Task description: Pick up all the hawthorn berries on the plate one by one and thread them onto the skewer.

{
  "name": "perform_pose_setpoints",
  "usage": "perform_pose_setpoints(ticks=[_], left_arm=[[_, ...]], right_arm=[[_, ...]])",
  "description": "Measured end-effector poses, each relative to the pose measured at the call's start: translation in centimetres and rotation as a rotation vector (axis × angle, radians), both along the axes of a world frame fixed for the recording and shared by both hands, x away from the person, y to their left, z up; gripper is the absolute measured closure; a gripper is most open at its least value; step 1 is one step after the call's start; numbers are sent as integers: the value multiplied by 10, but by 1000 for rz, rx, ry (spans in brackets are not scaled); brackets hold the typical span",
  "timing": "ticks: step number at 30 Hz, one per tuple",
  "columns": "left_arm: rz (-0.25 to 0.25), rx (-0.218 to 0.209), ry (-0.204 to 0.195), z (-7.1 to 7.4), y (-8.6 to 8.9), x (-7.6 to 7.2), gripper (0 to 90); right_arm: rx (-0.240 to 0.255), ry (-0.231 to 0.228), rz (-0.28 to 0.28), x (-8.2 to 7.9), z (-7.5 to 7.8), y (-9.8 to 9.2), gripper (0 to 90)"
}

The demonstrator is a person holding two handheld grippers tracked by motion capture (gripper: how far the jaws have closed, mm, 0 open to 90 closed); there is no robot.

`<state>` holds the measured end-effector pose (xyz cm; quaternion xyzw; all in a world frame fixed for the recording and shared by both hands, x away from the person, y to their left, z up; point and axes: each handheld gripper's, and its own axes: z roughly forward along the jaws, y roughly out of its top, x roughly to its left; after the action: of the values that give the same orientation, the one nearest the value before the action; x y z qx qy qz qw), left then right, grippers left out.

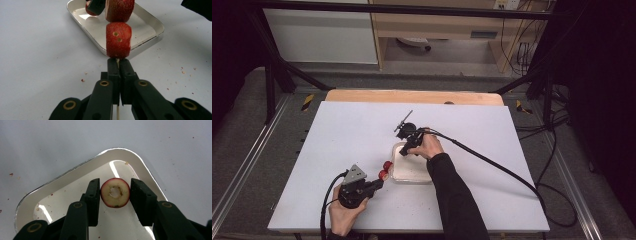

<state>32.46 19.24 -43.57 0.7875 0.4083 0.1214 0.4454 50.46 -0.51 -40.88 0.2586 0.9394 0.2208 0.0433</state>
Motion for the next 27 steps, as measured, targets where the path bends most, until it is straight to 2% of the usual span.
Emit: perform_pose_setpoints(ticks=[9,15,20,27], left_arm=[[2,0,-1,0,-1,0,883],[0,0,-8,1,-3,-1,883],[-5,7,-13,1,-6,-2,883],[-20,16,-17,1,-15,-3,883]], right_arm=[[10,22,-49,-8,20,-9,612],[43,28,-89,-16,31,-20,613],[118,31,-132,-28,38,-38,613],[237,7,-177,-49,40,-65,613]])
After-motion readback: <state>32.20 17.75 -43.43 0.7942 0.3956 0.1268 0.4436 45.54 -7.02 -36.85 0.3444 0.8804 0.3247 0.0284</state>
